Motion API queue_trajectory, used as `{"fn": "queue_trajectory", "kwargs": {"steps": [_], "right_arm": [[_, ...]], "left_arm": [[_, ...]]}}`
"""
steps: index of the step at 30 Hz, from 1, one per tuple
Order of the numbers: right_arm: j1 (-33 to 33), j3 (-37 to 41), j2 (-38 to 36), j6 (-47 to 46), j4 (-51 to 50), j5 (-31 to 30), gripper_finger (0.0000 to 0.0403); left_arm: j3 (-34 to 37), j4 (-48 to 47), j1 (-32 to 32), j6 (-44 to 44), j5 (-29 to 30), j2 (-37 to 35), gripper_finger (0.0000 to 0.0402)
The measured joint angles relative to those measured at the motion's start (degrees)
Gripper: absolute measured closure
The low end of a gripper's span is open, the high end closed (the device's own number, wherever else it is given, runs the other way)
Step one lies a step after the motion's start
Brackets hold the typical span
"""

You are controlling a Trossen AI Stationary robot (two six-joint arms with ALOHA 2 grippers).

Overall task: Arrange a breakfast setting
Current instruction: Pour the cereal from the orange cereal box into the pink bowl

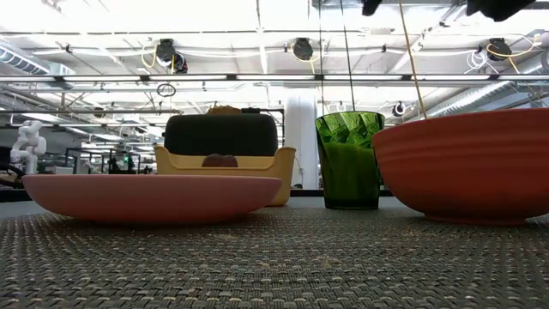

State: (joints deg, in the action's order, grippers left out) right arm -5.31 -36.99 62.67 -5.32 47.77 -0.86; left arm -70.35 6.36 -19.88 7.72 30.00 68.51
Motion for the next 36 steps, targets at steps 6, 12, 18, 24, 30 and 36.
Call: {"fn": "queue_trajectory", "kwargs": {"steps": [6,12,18,24,30,36], "right_arm": [[-0.04,0.0,6.31,-3.3,14.14,4.04,0.0145],[-0.01,0.0,10.77,-4.48,22.18,3.95,0.0145],[-0.01,0.0,13.13,-3.95,24.95,3.97,0.0145],[-0.04,0.0,13.23,-2.58,25.04,4.22,0.0145],[-0.06,0.0,13.21,-2.56,27.89,6.71,0.0145],[-0.04,0.0,13.21,-2.58,29.67,6.7,0.0145]], "left_arm": [[0.0,2.04,0.11,1.15,-0.09,0.88,0.0215],[0.0,3.76,-0.07,1.16,-1.05,1.79,0.0215],[-0.04,4.91,0.11,0.44,-2.01,3.26,0.0215],[-0.04,6.18,0.47,-0.34,-2.1,5.57,0.0215],[-0.02,7.03,1.22,-1.02,-2.54,7.69,0.0215],[-0.02,7.49,1.96,-2.41,-2.44,9.22,0.0215]]}}
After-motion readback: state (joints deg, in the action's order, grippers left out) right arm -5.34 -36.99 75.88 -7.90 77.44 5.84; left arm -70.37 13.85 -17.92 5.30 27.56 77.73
